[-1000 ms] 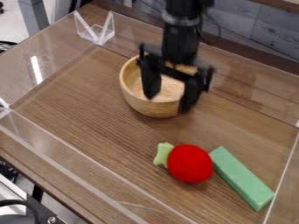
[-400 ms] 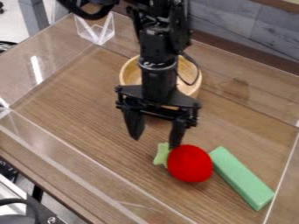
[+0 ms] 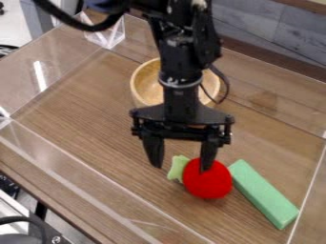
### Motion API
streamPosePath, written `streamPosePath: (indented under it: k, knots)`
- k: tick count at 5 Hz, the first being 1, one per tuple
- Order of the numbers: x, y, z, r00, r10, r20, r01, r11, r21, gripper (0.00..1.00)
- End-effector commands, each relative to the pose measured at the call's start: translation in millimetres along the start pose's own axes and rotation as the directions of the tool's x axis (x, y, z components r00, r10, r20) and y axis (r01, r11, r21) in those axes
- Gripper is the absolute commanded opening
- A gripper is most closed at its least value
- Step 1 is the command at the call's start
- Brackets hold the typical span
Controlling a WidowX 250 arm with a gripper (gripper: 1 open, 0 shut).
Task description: Move the red fruit to the left
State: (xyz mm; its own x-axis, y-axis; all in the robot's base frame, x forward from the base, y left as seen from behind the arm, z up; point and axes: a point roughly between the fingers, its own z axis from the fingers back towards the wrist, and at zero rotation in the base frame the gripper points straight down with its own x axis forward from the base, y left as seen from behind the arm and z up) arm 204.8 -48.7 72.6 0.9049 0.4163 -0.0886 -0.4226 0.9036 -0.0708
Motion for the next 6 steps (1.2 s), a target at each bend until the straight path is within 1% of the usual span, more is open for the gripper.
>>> streamPosePath:
  k: [1, 2, 3, 4, 5, 6]
  knots:
    - [-5.2, -8, 1.8, 0.99, 0.135, 0.038, -0.133, 0.989, -0.062, 1.0]
    - [-2.2, -5, 0.3, 0.949, 0.312, 0.04, -0.306, 0.945, -0.111, 1.0]
    - [3.1, -2, -3.0, 0.882, 0.472, 0.019, -0.462, 0.87, -0.169, 1.0]
    - [8.1, -3, -4.6, 0.815, 0.579, -0.009, -0.569, 0.797, -0.203, 1.0]
    - [9.0, -6, -4.9, 0.772, 0.635, -0.031, -0.626, 0.749, -0.217, 1.0]
    - [9.2, -9, -4.8, 0.741, 0.67, -0.047, -0.662, 0.716, -0.223, 1.0]
